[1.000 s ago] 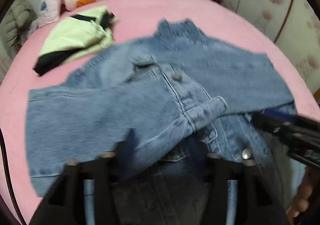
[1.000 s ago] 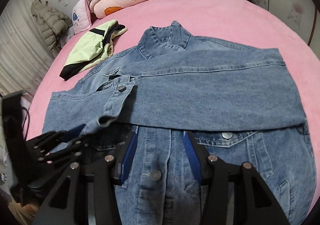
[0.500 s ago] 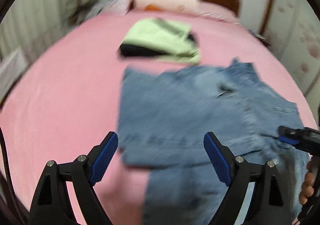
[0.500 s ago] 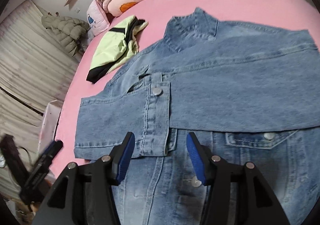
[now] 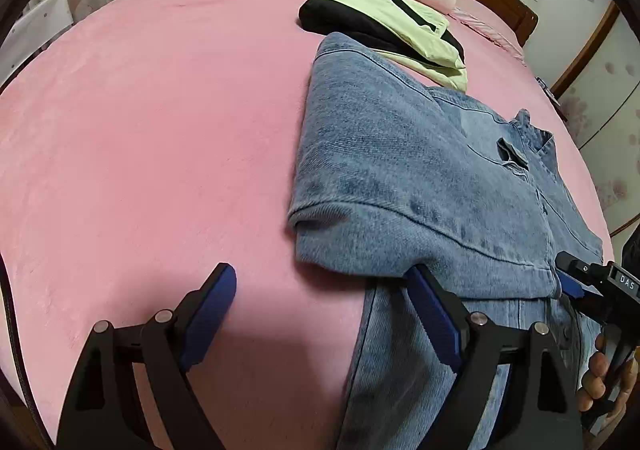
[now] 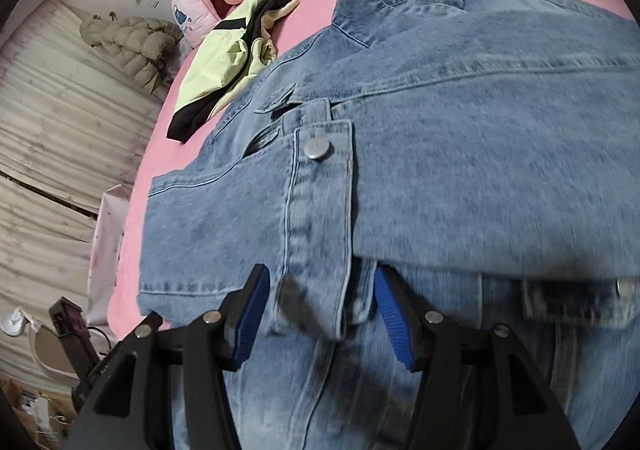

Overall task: Fold large clothes
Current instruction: 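Lay the cuff across the jacket body and open the left tool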

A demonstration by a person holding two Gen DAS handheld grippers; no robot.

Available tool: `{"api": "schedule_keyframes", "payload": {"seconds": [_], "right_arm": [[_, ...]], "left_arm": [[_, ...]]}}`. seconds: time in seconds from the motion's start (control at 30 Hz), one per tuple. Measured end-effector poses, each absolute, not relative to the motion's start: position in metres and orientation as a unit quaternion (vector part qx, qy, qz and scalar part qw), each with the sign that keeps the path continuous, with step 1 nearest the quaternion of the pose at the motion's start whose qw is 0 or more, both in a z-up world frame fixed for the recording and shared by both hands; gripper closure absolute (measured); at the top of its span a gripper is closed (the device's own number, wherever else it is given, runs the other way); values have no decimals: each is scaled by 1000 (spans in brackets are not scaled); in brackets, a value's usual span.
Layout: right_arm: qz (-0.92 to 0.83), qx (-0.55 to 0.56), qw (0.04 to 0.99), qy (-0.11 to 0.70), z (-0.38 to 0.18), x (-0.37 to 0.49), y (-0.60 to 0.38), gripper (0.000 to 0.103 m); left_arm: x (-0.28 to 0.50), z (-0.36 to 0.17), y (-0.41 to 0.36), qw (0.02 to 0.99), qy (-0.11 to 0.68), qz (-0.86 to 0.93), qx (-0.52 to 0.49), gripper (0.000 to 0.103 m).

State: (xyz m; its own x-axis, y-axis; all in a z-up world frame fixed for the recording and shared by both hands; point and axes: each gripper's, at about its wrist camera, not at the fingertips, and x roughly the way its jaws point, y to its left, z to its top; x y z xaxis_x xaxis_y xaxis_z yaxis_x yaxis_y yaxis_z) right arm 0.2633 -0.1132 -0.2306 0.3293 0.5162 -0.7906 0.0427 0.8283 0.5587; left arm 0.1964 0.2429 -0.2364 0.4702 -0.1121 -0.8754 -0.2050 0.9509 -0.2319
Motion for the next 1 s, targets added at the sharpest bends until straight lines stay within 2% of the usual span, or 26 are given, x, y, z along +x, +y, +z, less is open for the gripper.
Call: {"api": "schedule_keyframes", "payload": {"seconds": [0.2,0.6,1.0], "right_arm": [[158,172,806,544,-210,254,-98,51],[183,246,767,564,-226,232,-103,51],[204,262,785,524,-197,238,-100,51]], "left_arm": [[198,-238,238,846,512,29,-146,16],[198,-238,236,847,512,28,-142,16],[199,-240,232,849,511,25,-133,16]]}}
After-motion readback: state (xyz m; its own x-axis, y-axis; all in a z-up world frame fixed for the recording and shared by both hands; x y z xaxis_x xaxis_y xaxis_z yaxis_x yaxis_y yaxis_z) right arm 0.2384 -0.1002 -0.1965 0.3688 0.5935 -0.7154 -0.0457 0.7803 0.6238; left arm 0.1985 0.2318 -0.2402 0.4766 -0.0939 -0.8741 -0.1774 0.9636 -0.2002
